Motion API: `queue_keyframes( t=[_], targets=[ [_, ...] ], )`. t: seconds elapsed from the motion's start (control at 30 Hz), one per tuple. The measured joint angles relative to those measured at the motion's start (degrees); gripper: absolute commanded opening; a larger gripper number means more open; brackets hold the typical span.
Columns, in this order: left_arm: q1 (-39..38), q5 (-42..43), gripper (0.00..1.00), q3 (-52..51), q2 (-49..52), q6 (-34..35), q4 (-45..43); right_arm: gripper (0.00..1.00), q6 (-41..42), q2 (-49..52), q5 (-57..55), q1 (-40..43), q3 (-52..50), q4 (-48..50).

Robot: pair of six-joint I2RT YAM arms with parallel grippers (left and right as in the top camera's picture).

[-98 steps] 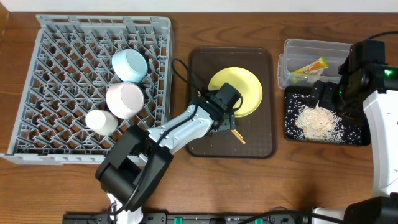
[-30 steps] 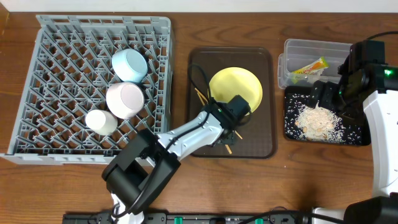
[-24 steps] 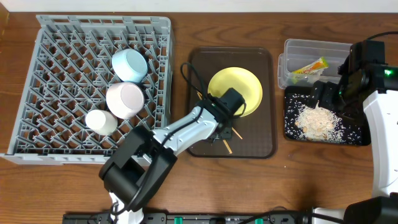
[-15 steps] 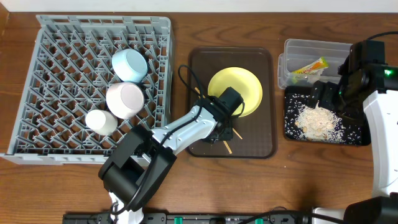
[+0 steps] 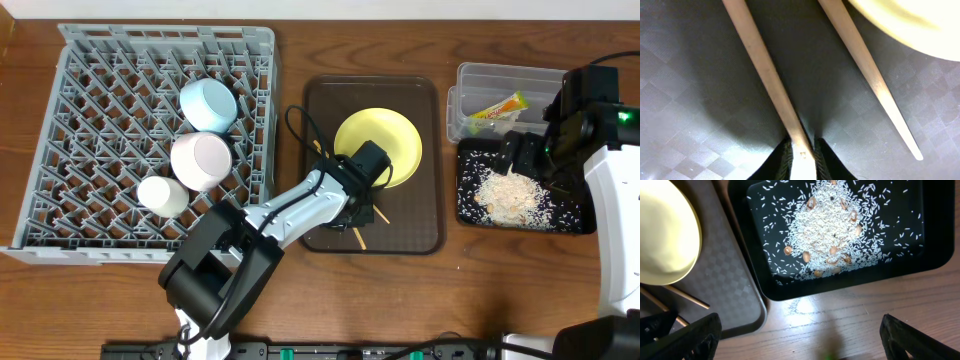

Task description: Sort waste into correct bins and load items into the dishwasher

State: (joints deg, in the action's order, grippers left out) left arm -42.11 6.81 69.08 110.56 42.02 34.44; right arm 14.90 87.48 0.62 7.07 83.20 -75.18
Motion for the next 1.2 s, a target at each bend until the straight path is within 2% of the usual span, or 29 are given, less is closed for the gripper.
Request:
queue_keyframes(
  t=[0.03, 0.17, 0.53, 0.73, 0.93, 1.2],
  targets=[
    [0.13, -0.11, 0.14, 0.00, 0.00, -0.02, -0.02, 0.99, 0.00, 0.00, 0.00, 0.00, 0.00, 0.00],
    [1.88, -0.79, 0.08, -0.02, 0.00, 0.09, -0.11, 0.99, 0.00, 0.00, 0.00, 0.00, 0.00, -0.04],
    [9.81, -1.16, 0.08, -0.02, 0.00, -2.10, -0.02, 0.99, 0.00, 0.00, 0.00, 0.00, 0.00, -0.20],
    [10.73, -1.57, 0.08, -0.04, -0.87, -8.70, 1.51, 0.99, 0.00, 0.00, 0.00, 0.00, 0.00, -0.20],
    [11.72, -1.84, 0.08, -0.04, -9.27, -17.73, 3.15, 0.99, 0.00, 0.00, 0.00, 0.00, 0.00, -0.17],
    [20.50, -2.51, 0.08, 0.02, -20.44, -25.79, 5.03, 0.99, 0.00, 0.00, 0.00, 0.00, 0.00, -0.20]
  ],
)
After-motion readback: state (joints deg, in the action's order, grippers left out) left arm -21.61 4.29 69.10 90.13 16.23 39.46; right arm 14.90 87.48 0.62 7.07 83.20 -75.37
